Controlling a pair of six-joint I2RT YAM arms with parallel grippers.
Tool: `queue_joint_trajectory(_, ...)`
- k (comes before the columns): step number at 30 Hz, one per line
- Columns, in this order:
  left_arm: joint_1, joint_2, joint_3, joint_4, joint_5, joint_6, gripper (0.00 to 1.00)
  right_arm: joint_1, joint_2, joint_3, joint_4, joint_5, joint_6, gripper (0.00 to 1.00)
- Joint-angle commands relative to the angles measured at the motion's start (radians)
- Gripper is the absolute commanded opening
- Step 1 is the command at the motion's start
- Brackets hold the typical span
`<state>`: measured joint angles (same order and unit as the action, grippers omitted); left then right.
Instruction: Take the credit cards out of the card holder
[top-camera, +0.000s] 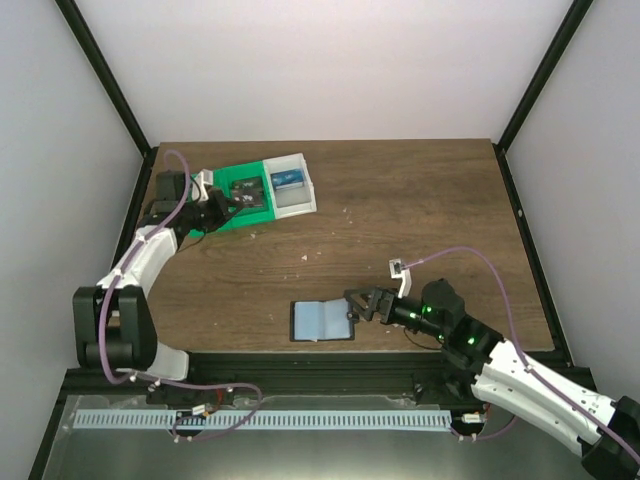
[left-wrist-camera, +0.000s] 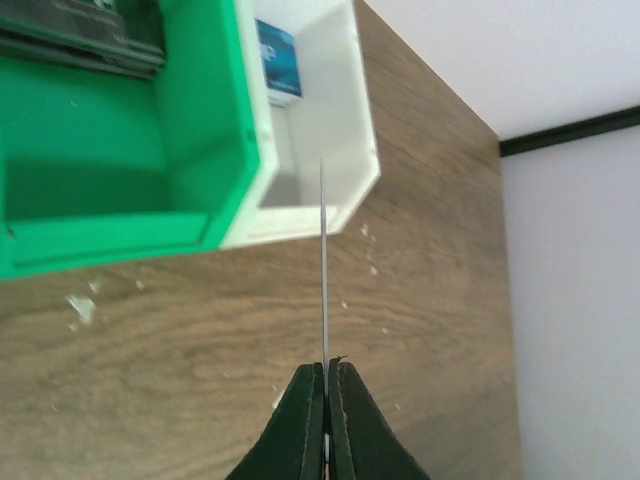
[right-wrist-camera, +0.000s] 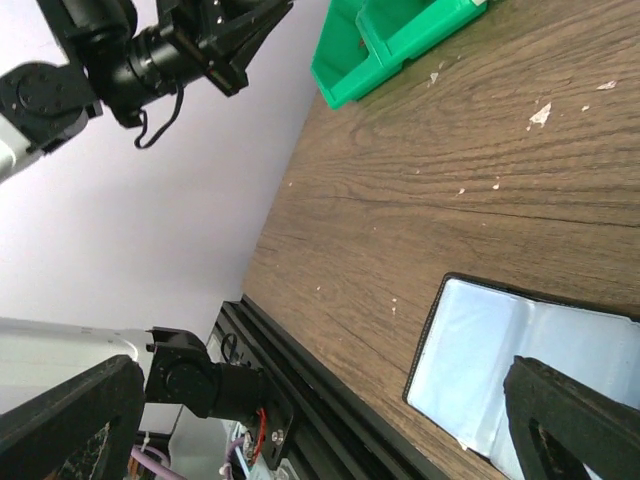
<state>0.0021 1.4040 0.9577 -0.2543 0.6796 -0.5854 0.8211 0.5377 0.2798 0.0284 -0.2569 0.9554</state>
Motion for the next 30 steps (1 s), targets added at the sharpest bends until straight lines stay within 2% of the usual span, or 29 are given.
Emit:
queue_joint_trajectory(1, 0.012, 0.12, 0.124, -0.061, -0.055, 0.071, 0.0, -0.002, -0.002, 0.047, -0.037, 0.023, -0.053, 1.0)
queue_joint_trajectory(6, 0.016, 0.248, 0.266, -0.108, -0.17, 0.13, 0.0, -0.003, -0.003, 0.053, -0.038, 0.037, -0.043, 1.0)
queue_joint_trajectory(10, 0.017, 0.349, 0.359, -0.137, -0.157, 0.146, 0.0, -0.002, 0.004, 0.058, -0.036, 0.039, -0.029, 1.0)
queue_joint_trajectory(16, 0.016, 0.453, 0.414, -0.113, -0.141, 0.126, 0.0, -0.002, 0.021, 0.087, -0.078, 0.047, -0.039, 1.0)
queue_joint_trajectory(30, 0.017, 0.596, 0.521, -0.07, -0.117, 0.098, 0.0, -0.002, 0.077, 0.099, -0.057, 0.052, -0.016, 1.0)
